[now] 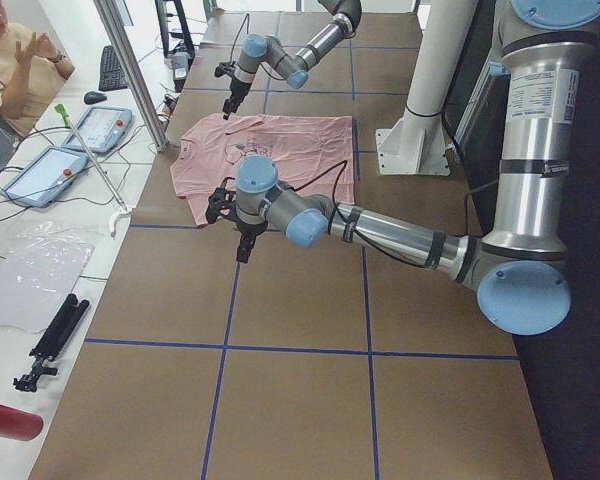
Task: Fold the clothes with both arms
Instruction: 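Grasp the sleeve with the right gripper and fold it inward over the shirt, then move the left gripper to the other sleeve while the right gripper holds still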
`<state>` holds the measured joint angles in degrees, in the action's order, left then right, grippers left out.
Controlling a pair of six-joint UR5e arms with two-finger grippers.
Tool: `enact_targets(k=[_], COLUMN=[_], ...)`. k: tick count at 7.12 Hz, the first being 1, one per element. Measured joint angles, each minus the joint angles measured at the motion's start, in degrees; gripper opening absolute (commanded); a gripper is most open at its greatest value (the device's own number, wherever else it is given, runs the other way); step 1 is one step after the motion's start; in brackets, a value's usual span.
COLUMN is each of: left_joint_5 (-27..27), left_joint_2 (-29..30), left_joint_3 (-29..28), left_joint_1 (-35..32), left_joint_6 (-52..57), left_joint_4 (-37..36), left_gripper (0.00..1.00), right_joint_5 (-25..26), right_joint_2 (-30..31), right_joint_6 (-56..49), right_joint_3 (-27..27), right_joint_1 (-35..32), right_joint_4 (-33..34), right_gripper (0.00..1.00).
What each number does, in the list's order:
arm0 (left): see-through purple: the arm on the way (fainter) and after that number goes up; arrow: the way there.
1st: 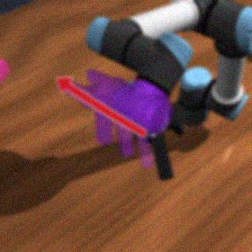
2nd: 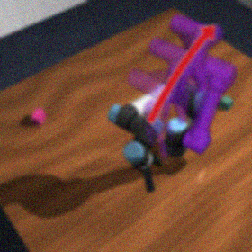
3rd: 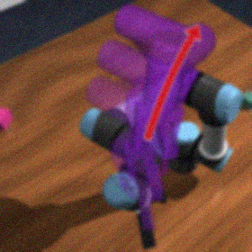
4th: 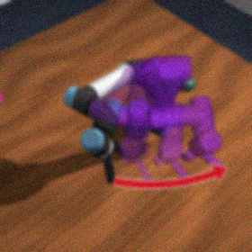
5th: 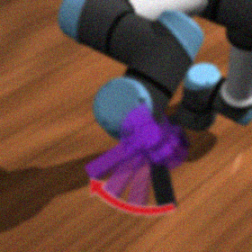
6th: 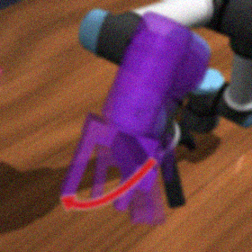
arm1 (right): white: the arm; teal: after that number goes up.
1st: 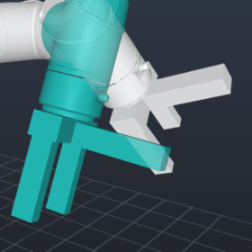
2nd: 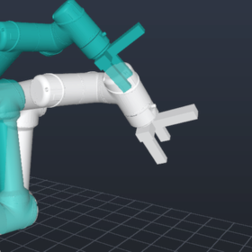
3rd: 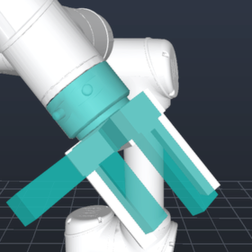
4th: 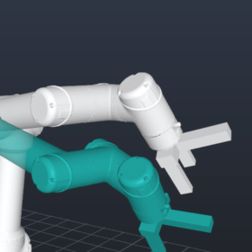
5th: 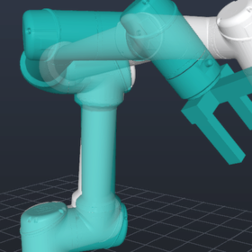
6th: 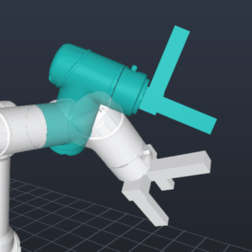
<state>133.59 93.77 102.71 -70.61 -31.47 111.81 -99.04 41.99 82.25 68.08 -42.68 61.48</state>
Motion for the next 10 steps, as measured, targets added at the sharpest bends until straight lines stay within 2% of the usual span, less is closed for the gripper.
enact_targets(k=[1, 2, 4, 7, 10], left_joint_5=[-2.7, -5.3, -12.3, -18.1, -20.6], left_joint_2=[5.1, 11.3, 22.5, 29.7, 32.4], left_joint_3=[-2.8, -8.4, -22.5, -38.7, -44.9], left_joint_1=[4.4, 8.0, 12.5, 13.8, 14.6], left_joint_6=[-6.6, -12.4, -19.6, -21.3, -21.3], left_joint_4=[0.1, 0.2, 2.9, 14.3, 19.7], left_gripper=[0.95, 0.94, 0.91, 0.78, 0.63], right_joint_5=[-1.7, -2.6, -4.5, -5.4, -5.4], right_joint_2=[4.4, 8.5, 15.2, 19.3, 20.2], right_joint_6=[0.0, 0.0, 0.0, 0.1, 0.0], right_joint_3=[6.5, 12.2, 21.0, 26.1, 26.6], right_joint_1=[0.2, 0.5, 1.2, 1.3, 1.3], right_joint_4=[0.1, 0.1, 0.0, 0.0, 0.0], right_gripper=[1.0, 1.0, 1.0, 1.0, 1.0])
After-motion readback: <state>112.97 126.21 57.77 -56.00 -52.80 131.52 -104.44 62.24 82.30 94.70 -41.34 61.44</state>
